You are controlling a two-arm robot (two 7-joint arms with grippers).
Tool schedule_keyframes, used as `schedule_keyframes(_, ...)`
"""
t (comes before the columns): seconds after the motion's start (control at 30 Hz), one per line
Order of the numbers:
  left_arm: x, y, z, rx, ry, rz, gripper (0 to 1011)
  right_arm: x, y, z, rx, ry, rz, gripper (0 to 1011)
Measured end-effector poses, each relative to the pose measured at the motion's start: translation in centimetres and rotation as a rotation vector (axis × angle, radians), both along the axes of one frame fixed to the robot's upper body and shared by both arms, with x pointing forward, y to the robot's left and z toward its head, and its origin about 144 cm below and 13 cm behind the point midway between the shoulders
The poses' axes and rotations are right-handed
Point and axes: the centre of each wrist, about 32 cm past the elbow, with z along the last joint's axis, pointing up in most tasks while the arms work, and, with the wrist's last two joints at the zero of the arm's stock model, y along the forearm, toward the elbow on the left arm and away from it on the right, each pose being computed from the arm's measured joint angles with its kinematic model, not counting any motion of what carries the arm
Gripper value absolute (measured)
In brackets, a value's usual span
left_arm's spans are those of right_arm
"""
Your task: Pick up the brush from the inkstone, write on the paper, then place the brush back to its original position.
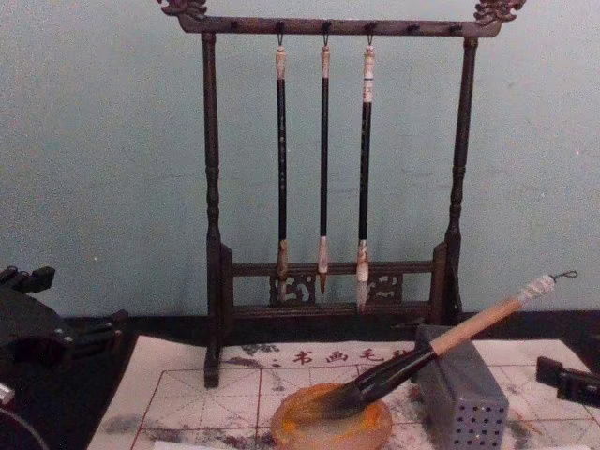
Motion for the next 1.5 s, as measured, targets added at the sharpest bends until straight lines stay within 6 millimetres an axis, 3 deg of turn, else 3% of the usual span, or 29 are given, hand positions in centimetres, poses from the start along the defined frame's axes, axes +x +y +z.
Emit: schedule_keyframes(1.5,0.0,0.0,0.0,0.0,0.0,0.0,1001,0.0,-0.02,0.01,0.0,0.0,0.001,1000)
